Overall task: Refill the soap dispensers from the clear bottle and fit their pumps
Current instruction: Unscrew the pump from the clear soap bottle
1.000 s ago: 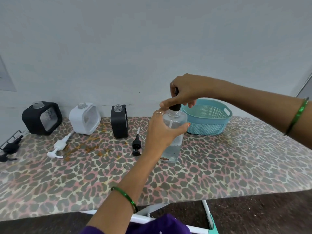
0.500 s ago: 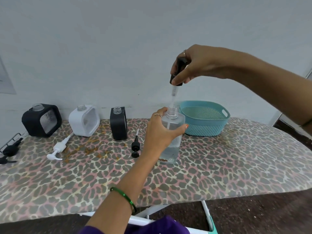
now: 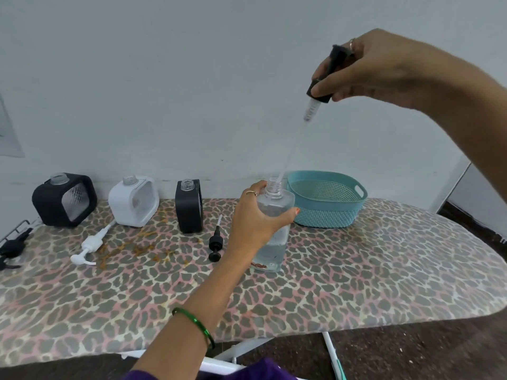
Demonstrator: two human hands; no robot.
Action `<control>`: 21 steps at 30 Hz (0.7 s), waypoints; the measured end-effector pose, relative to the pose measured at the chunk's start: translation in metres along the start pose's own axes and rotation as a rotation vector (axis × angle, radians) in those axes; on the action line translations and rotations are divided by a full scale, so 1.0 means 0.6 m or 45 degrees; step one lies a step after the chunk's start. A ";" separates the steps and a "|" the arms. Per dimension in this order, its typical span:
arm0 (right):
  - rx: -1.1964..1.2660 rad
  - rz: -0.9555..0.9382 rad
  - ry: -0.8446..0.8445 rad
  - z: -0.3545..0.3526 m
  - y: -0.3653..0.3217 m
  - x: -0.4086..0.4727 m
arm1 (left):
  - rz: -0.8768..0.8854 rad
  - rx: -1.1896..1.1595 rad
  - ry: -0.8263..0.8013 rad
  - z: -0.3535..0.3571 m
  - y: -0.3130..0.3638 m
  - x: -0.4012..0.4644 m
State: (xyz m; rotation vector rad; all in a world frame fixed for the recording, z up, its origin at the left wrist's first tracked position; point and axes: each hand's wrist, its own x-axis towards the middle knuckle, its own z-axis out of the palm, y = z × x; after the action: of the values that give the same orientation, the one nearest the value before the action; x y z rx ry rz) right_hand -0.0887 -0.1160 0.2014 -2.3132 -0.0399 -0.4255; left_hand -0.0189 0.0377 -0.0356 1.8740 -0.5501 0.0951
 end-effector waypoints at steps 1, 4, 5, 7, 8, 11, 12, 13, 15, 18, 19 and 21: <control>0.010 -0.014 0.022 -0.004 -0.001 -0.004 | -0.001 0.000 0.003 0.001 0.000 0.001; 0.041 -0.047 0.104 -0.017 0.001 -0.015 | -0.004 0.001 -0.005 0.000 0.000 -0.001; 0.051 -0.048 0.125 -0.022 0.003 -0.017 | -0.004 -0.002 -0.007 -0.001 0.000 -0.002; 0.069 -0.043 0.147 -0.029 0.009 -0.024 | -0.008 -0.004 -0.009 -0.002 0.000 -0.004; 0.082 -0.041 0.157 -0.032 0.013 -0.028 | -0.011 -0.004 -0.013 -0.002 0.001 -0.005; 0.146 -0.041 0.223 -0.042 0.031 -0.044 | -0.014 -0.007 -0.021 -0.002 0.002 -0.005; 0.185 -0.040 0.254 -0.046 0.038 -0.050 | -0.017 -0.011 -0.022 -0.002 0.002 -0.006; 0.235 -0.038 0.282 -0.050 0.046 -0.058 | -0.019 -0.015 -0.023 -0.002 0.002 -0.006; 0.349 -0.017 0.338 -0.061 0.065 -0.073 | -0.013 -0.017 -0.023 -0.003 0.004 -0.007; 0.525 0.040 0.434 -0.074 0.099 -0.099 | -0.004 -0.021 -0.026 -0.004 0.004 -0.006; 0.583 0.064 0.475 -0.077 0.112 -0.108 | -0.002 -0.024 -0.028 -0.004 0.004 -0.006; 0.701 0.128 0.551 -0.081 0.138 -0.129 | -0.001 -0.032 -0.027 -0.005 0.003 -0.006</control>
State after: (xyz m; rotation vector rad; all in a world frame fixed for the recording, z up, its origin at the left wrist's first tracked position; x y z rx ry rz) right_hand -0.1627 -0.2007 0.1513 -1.6427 0.1528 -0.7502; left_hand -0.0222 0.0411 -0.0342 1.8526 -0.5626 0.0678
